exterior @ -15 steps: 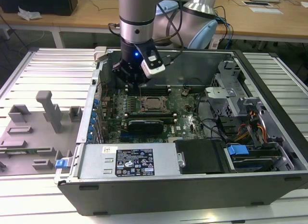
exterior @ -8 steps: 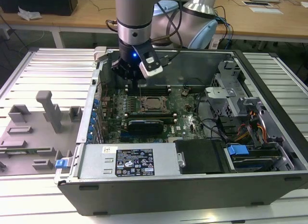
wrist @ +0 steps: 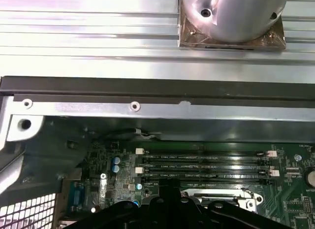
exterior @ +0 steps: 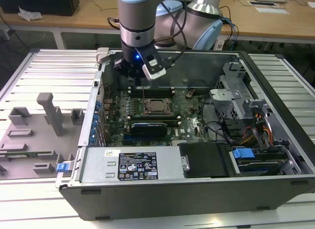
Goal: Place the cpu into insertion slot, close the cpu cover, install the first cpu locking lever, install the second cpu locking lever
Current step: 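Install the first cpu locking lever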
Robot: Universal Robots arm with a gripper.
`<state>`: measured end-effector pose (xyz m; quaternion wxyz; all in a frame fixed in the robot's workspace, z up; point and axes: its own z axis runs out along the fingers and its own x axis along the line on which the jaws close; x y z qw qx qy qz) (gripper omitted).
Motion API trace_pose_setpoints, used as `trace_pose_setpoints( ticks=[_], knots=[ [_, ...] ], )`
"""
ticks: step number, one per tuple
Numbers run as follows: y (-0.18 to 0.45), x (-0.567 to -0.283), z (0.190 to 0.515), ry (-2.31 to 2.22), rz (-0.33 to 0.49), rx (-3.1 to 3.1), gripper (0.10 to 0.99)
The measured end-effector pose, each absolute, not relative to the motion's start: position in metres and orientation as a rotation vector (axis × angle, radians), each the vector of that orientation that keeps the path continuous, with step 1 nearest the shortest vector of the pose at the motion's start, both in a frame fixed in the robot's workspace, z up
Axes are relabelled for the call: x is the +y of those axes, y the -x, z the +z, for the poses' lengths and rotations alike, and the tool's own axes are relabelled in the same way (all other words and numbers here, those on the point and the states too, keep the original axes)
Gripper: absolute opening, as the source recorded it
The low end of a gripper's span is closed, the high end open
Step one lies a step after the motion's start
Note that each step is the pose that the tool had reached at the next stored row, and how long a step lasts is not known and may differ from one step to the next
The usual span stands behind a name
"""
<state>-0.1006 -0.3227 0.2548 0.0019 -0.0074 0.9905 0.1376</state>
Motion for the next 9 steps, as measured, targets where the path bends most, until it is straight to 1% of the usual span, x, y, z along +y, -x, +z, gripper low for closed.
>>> trace_pose_setpoints(
  ticks=[9],
  knots=[
    [0.066,-0.323,0.255,0.023,0.432,3.108,0.106]
  ],
)
